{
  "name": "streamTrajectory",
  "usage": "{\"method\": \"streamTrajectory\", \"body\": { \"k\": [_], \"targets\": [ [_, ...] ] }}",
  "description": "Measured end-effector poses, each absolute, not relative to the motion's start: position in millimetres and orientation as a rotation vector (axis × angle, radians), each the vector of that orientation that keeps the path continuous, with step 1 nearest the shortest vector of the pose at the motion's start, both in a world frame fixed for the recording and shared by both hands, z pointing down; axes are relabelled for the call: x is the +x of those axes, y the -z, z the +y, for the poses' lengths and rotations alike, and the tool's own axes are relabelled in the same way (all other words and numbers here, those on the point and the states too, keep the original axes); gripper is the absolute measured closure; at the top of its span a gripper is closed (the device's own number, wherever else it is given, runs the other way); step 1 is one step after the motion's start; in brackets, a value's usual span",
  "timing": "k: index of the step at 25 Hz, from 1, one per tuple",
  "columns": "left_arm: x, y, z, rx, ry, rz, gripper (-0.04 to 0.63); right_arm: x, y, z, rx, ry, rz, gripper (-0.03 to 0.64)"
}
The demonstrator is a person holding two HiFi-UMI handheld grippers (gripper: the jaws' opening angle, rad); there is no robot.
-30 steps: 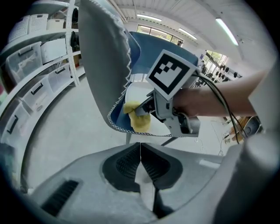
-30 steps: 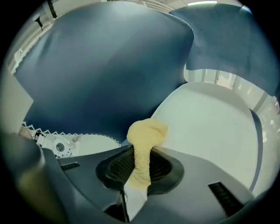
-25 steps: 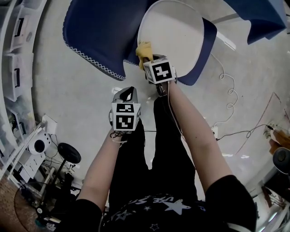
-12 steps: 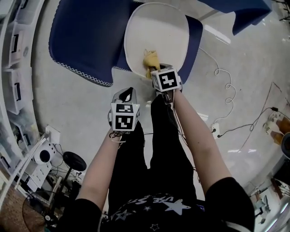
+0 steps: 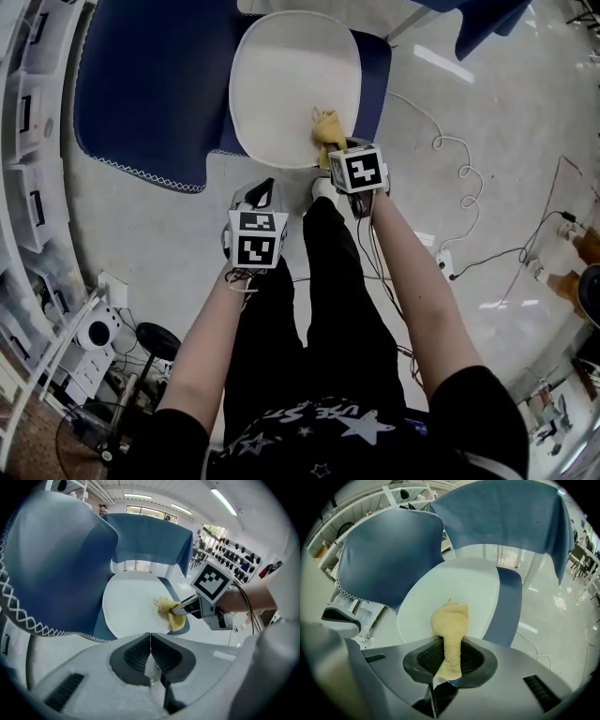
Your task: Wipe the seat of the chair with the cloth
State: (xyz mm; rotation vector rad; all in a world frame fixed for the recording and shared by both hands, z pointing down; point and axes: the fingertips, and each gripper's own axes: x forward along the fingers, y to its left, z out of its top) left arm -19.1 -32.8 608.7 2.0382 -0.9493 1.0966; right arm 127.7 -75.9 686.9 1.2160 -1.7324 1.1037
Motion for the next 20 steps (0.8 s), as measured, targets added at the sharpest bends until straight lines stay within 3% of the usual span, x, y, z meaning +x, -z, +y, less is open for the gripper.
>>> {"method": "streamTrajectory", "body": {
  "k": [12,20],
  "targets": [
    [11,-578,-52,2.063,-0.999,-0.993,0.575,195,-661,-55,1.314,-1.089,-1.645,0.548],
    [-12,-523,-48,2.179,-0.95,-0.95,0.575,170,-595,-44,1.441,-1.074,-1.642,0.548]
  ]
}}
